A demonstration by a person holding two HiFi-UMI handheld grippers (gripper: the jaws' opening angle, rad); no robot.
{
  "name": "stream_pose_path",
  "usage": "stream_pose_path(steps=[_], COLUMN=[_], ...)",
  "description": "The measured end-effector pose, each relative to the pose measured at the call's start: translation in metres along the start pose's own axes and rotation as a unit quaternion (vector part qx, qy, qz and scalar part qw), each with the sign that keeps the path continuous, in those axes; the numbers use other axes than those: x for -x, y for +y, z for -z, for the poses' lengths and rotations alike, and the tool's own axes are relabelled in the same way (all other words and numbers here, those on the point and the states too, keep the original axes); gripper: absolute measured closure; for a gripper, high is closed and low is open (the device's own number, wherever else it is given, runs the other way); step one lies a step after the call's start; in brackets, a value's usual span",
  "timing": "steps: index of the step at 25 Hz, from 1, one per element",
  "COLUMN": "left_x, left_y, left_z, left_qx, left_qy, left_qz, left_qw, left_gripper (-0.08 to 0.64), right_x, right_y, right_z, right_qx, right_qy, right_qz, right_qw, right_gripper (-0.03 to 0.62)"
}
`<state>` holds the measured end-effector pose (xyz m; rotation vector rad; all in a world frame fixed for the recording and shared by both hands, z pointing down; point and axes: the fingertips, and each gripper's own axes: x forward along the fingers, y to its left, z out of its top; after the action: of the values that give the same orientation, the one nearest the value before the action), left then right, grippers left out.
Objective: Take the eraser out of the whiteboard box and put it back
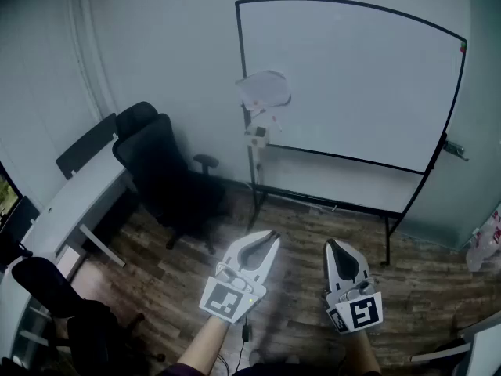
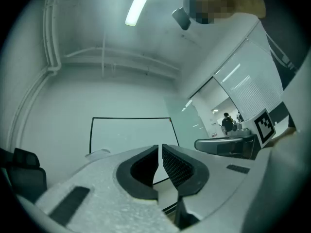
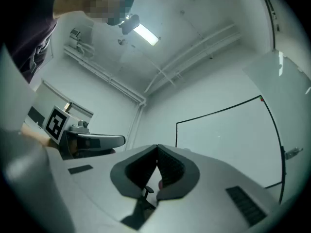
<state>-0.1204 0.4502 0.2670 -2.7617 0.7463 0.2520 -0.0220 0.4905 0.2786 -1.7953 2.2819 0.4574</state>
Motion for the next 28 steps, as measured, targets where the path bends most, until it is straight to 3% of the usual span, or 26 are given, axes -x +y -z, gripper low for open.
stream_pose_path(steps=[16, 22, 28], left_x=[0.009, 0.017, 0.027], left_y=[-0.005, 0.011, 0.032], left_z=[0.005, 0.01, 0.022], left_qx=[0.018, 0.02, 0.03], left_qy=[0.006, 0.012, 0.011], left_qz=[0.0, 0.004, 0.017], left_qw=[0.9998, 0.9997, 0.9994], left_gripper=[0.534, 0.534, 0.534], right_x=[0.014, -0.004, -0.023], right_y=[0.006, 0.024, 0.042], right_z=[0.003, 0.007, 0.023], right_qx=[-0.009, -0.023, -0.018], right_qy=[0.012, 0.005, 0.022], right_qz=[0.007, -0.005, 0.009], right_qw=[1.0, 1.0, 1.0], right_gripper=[0.589, 0.588, 0.588])
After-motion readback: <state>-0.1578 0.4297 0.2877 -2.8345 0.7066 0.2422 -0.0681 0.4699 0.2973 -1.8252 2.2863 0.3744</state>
